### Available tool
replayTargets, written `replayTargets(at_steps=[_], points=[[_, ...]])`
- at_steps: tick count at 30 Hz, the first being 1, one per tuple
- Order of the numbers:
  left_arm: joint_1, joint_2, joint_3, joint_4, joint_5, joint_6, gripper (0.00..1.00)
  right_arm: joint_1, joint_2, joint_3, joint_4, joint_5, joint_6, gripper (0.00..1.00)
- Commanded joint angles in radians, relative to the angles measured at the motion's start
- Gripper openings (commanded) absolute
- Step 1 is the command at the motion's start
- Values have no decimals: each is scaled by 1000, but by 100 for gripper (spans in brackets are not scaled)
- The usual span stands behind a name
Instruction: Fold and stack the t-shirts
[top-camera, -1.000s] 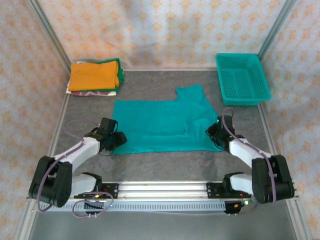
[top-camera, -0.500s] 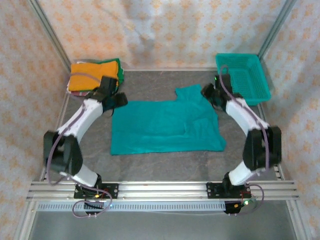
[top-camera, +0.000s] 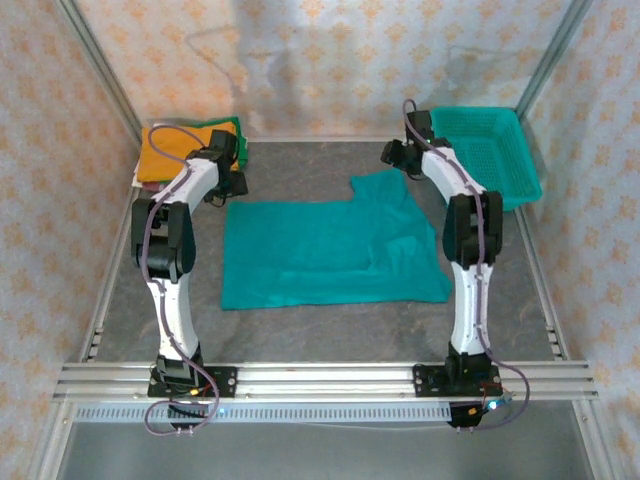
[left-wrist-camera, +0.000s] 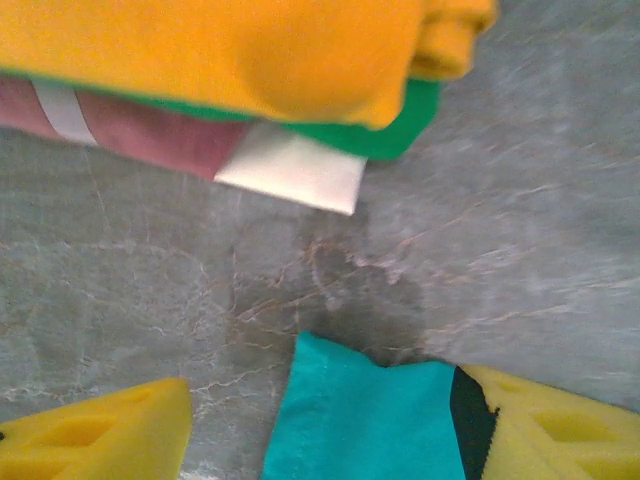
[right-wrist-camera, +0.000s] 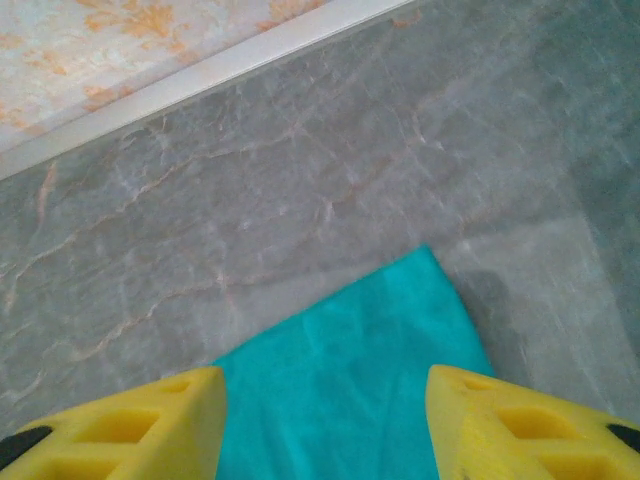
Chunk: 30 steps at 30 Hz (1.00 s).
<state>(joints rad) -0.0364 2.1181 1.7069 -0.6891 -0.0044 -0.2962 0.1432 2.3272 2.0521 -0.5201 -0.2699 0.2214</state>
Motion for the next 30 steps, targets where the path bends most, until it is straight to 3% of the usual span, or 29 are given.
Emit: replayTargets(at_steps=[1,8,16,20,22,24,26,28,30], points=[[0,26,36,-36,18,4,70,-1,124,188,-200,57,-61,57],[0,94,77,-43,59,29,69,-1,231,298,-228,148,-51,63],[0,126,78,-27,86,25,60,-1,350,452,-292,113,-50,63],[0,138,77,-19,99,26,52,-2,359,441,-274,93,-45,57],[0,147,87,-32,98,28,40,-1,360,438,-267,84,-43,53],[0,146,87,-37,93,29,37,-1,362,438,-263,80,-47,46],[0,137,75,-27,77,32,24,-1,362,438,-261,81,-50,36],[0,135,75,-28,75,35,22,-2,362,437,-262,74,-52,29],[0,132,79,-35,72,37,14,-1,360,439,-262,69,-54,20]])
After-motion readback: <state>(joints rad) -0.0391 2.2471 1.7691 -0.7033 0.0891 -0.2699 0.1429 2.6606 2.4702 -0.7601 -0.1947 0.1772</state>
